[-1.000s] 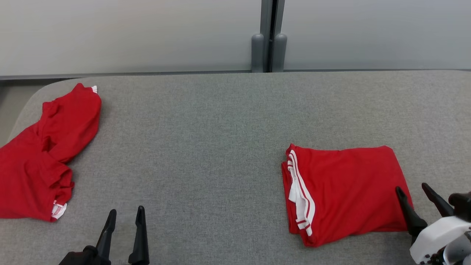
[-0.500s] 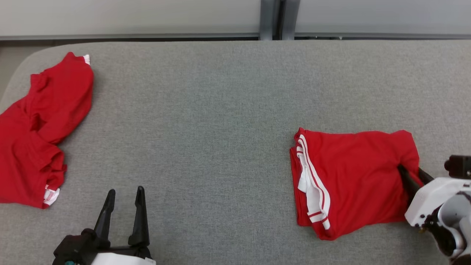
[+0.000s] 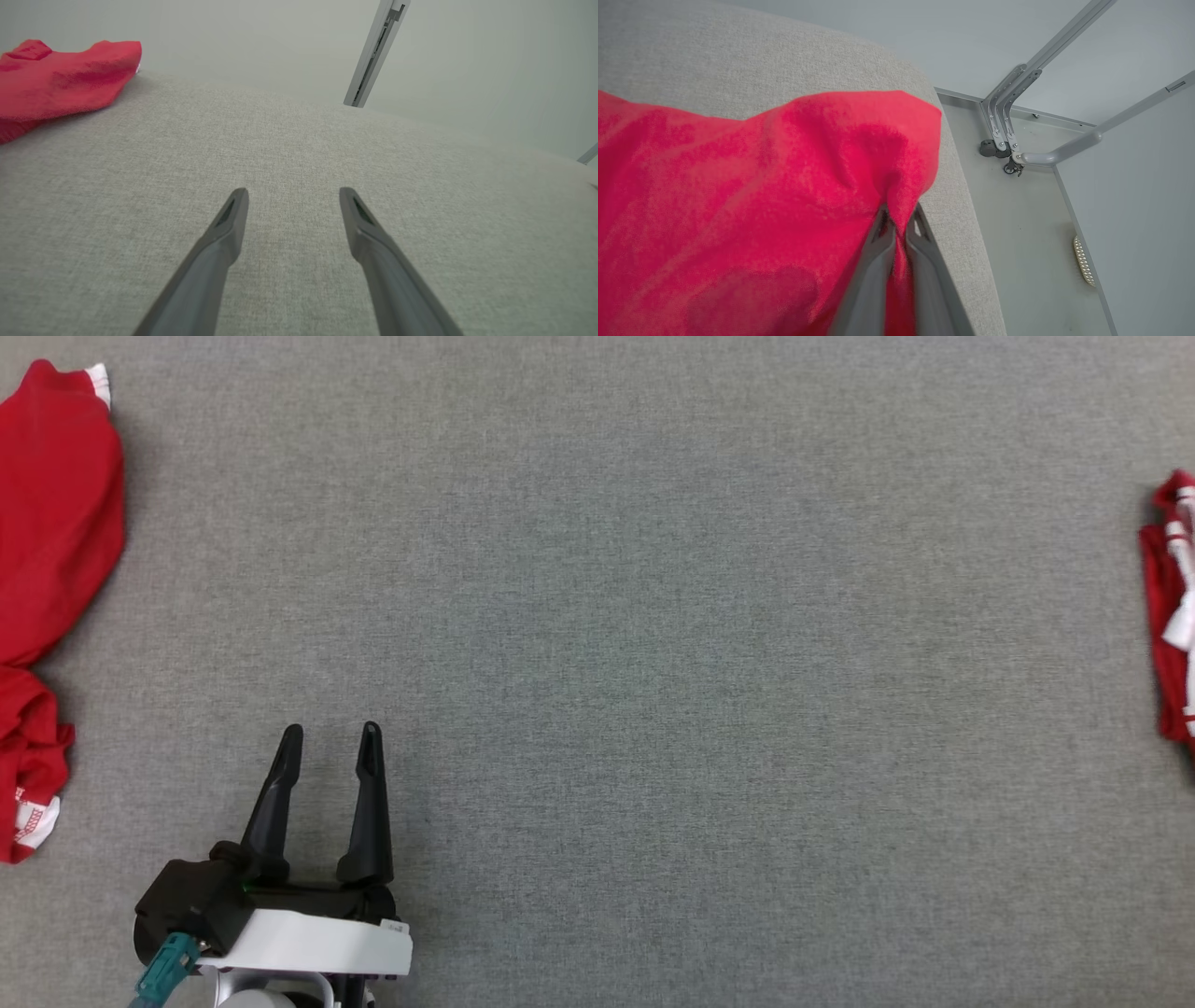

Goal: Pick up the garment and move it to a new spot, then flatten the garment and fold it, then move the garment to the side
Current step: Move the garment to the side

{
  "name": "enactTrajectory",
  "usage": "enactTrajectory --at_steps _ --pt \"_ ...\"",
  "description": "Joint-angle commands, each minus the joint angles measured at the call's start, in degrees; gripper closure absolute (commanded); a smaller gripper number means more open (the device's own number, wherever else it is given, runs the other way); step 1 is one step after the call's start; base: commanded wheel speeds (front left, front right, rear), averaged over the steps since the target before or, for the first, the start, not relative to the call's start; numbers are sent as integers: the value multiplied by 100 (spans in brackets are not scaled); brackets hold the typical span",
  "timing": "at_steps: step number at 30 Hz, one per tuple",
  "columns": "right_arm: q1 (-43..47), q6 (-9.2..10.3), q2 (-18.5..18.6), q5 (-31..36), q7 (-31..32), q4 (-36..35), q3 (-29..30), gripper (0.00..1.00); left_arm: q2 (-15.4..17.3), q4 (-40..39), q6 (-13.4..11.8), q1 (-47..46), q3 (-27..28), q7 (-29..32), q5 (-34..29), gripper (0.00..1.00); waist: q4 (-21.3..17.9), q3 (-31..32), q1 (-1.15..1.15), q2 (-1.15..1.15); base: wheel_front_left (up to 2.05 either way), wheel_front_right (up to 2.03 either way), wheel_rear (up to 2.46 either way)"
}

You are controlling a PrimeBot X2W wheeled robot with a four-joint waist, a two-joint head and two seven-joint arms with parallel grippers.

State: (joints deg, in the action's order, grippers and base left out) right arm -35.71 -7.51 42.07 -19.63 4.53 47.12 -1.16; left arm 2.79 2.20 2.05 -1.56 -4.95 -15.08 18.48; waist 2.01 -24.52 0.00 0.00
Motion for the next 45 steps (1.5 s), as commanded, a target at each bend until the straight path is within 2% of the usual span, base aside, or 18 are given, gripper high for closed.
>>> enactTrajectory --at_steps 1,2,3,6,9,12,14,19,22,23,24,26,32,39,45 --pt "-133 3 92 182 -65 165 78 88 22 -31 34 -91 -34 -11 -28 0 52 -96 0 0 0 0 0" --pt "-209 3 113 349 -105 266 121 24 23 -24 23 -91 -39 -11 -16 0 68 -102 0 0 0 0 0" --pt "-274 3 112 510 -122 364 166 0 23 -14 0 -94 -43 -11 22 0 85 -93 0 0 0 0 0" --pt "-377 3 54 795 -365 509 277 0 19 25 -46 -62 -85 -11 126 0 130 3 0 0 0 0 0" --pt "-333 3 -29 1038 -907 462 490 0 22 64 -82 60 -151 -11 231 0 158 208 0 0 0 0 0" --pt "-16 2 -528 1062 -1622 291 913 0 23 163 -123 267 -150 -11 317 0 169 644 0 0 0 0 0" --pt "289 2 -760 1211 -1855 -15 1093 0 23 211 -161 415 -61 -11 336 0 144 942 0 0 0 0 0" --pt "1357 2 -1844 1517 -1974 -1261 1400 0 23 318 -216 786 163 -11 378 0 15 1565 0 0 0 0 0" --pt "1981 2 -2421 1677 -1980 -2250 1568 0 19 400 -215 890 282 -11 299 0 -44 1856 0 0 0 0 0" --pt "2225 2 -2635 1736 -1977 -2522 1566 0 21 437 -211 926 329 -11 285 0 -53 1917 0 0 0 0 0" --pt "2622 2 -3045 1892 -1977 -3019 1486 0 23 480 -214 994 428 -11 271 0 -99 2036 0 0 0 0 0" --pt "2953 2 -3387 1933 -1977 -3379 1428 0 19 526 -182 1041 491 -11 237 0 -122 2131 0 0 0 0 0" --pt "3710 2 -3810 2036 -1978 -3787 1245 0 23 659 -88 1118 546 -11 155 0 -95 2301 0 0 0 0 0" --pt "4221 2 -3897 2105 -1979 -3835 1002 0 22 717 -82 1231 555 -11 230 0 -51 2444 0 0 0 0 0" --pt "4438 2 -3906 1742 -1980 -3758 1014 0 23 697 -53 1329 512 -11 216 0 -10 2520 0 0 0 0 0"
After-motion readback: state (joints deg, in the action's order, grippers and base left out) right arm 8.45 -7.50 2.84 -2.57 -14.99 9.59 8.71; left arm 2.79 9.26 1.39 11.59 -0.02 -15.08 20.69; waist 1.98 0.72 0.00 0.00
